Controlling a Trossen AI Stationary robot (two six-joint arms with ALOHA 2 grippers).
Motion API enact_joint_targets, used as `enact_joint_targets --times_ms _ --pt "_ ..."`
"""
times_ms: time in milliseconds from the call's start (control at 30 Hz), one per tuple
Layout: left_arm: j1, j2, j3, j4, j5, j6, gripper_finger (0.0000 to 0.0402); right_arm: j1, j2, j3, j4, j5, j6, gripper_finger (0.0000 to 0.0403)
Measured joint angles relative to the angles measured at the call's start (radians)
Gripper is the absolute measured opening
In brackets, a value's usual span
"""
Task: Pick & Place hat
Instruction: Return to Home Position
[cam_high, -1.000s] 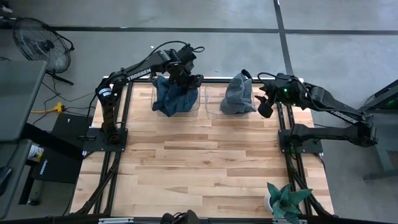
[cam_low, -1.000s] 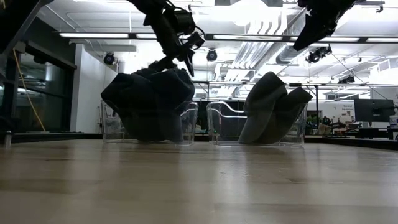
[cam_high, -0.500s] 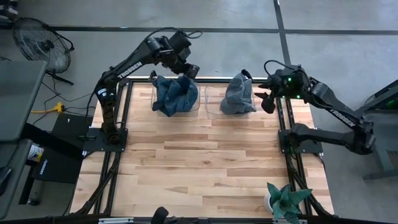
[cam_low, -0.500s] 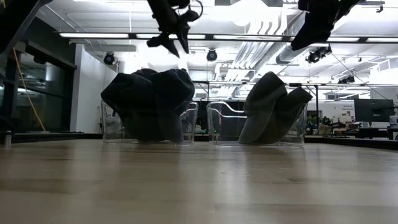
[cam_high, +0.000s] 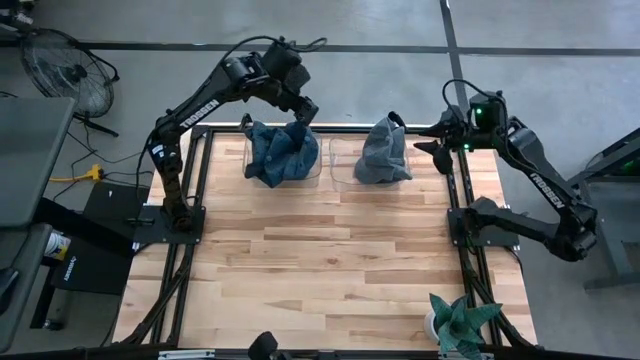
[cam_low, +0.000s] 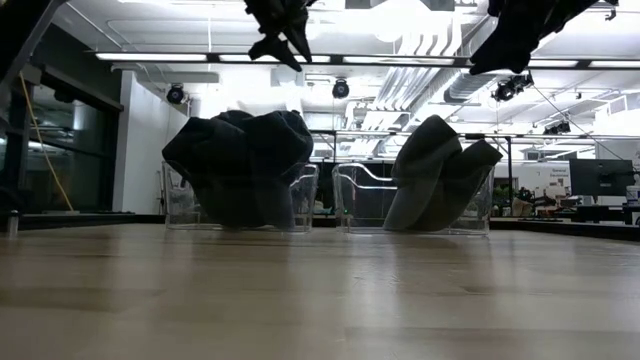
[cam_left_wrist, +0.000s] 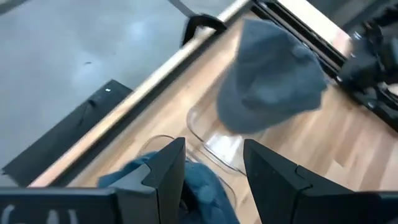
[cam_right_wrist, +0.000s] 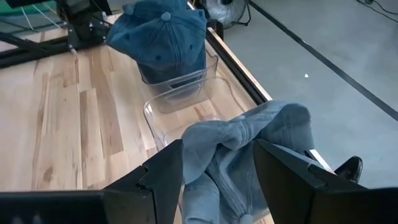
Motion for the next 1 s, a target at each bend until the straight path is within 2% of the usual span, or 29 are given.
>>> enact_joint_targets --times_ms 167,300,467,633,800,933,1000 --pt "-0.002 -0.010 -0.001 0.001 0.012 0.017 0.0161 -0.007 0.000 -0.003 0.006 -0.037 0.001 0.0189" --pt "-0.009 -0.009 -0.002 0.006 0.014 0.025 0.0161 -0.007 -0.016 -0.057 0.031 -0.092 0.038 0.0189" --pt "-0.054 -0.009 -0.002 0.093 0.054 0.040 0.0161 -0.007 -0.037 -0.115 0.078 -0.138 0.090 0.0189" --pt "-0.115 -0.009 -0.009 0.109 0.069 0.070 0.0161 -0.007 -0.045 -0.116 0.129 -0.155 0.146 0.0189" --pt "-0.177 -0.023 -0.161 0.272 0.116 0.041 0.0161 -0.007 -0.046 -0.117 0.146 -0.180 0.214 0.0189" --pt "-0.213 -0.108 -0.346 0.456 0.171 0.001 0.0161 -0.007 -0.054 -0.117 0.146 -0.175 0.228 0.0189" --pt "-0.214 -0.169 -0.469 0.491 0.181 -0.031 0.0161 -0.007 -0.055 -0.117 0.148 -0.173 0.233 0.0189"
